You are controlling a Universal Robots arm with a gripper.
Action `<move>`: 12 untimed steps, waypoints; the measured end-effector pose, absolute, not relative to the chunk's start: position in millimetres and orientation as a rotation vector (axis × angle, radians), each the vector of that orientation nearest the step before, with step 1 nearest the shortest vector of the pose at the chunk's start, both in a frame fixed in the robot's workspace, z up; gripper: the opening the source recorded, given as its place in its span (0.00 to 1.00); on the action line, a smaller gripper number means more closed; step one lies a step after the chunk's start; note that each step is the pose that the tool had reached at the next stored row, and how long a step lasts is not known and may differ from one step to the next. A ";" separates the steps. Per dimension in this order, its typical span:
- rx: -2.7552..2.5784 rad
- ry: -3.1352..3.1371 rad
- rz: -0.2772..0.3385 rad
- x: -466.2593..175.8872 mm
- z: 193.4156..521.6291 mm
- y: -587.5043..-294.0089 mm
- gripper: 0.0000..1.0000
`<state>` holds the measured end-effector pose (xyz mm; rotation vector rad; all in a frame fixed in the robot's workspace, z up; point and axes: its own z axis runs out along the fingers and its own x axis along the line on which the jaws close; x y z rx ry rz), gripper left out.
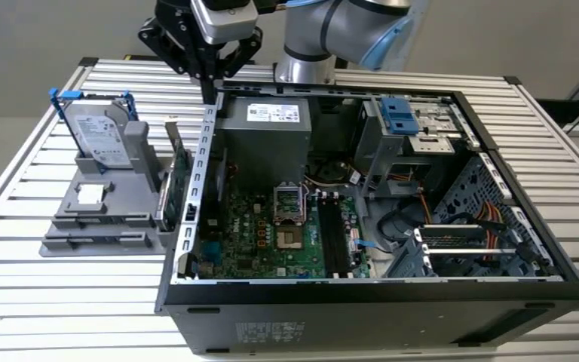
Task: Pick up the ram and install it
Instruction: 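Reach for the ram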
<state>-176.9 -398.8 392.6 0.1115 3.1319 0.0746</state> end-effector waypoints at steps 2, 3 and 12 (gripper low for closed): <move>0.111 3.132 0.075 -177.5 392.6 -398.8 0.00; 0.111 3.132 0.075 -177.8 392.6 -398.8 0.00; 0.111 3.132 0.075 -179.9 392.6 -398.8 0.00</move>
